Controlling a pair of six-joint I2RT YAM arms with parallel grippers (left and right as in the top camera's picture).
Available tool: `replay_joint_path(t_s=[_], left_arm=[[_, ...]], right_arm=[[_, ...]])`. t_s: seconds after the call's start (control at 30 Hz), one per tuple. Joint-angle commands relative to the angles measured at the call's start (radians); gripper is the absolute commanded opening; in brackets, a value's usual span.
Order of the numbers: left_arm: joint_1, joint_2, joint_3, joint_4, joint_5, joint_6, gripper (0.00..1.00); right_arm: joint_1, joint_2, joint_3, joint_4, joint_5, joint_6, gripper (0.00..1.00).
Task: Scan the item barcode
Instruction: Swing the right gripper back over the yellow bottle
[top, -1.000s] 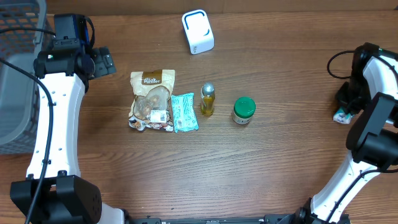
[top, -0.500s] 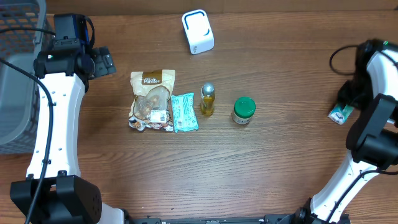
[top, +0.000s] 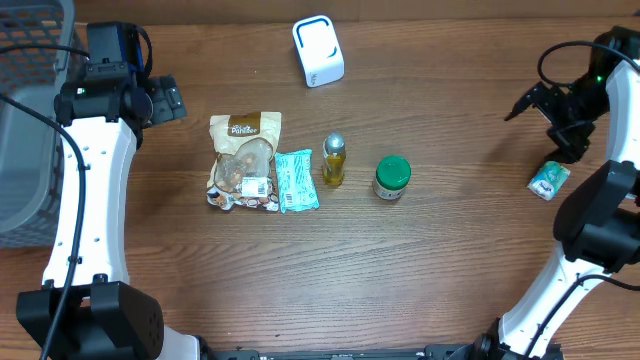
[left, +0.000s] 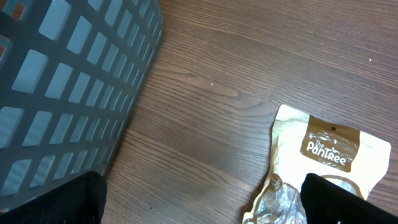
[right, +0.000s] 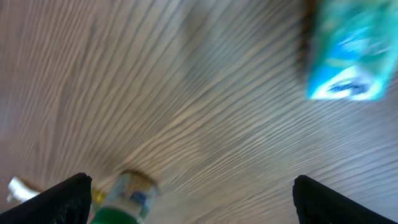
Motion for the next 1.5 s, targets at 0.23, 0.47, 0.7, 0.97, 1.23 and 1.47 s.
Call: replay_joint_path(t_s=[0.23,0.47,0.7,0.97,1.23,1.47], left_arm=[[-0.006,0.004,0.003,-0.002,-0.010,0.019,0.99],[-0.006,0.004,0.003,-0.002,-0.010,0.019,1.00],[-0.006,0.004,0.003,-0.002,-0.010,0.019,1.00],[-0.006,0.004,0.003,-0.002,-0.010,0.019,1.00],[-0.006,0.004,0.003,-0.002,-0.010,0.019,0.99],[-0.006,0.004,0.003,-0.002,-0.010,0.019,1.00]], right_arm=[[0.156,-0.024,0.015,-0.020,-0.071,-0.007,1.00],[0.290,-0.024,0.015,-0.036,-0.071,-0.008,1.00],[0.404,-0.024,0.015,-0.009,-0.064,-0.083,1.00],[0.452,-0.024,0.015,0.081,-0.064,-0.082,1.00],[0.457,-0.024,0.015,0.122,-0.064,-0.083,1.00],[0.509,-0.024,0.015,0.135,-0.071,-0.160,1.00]])
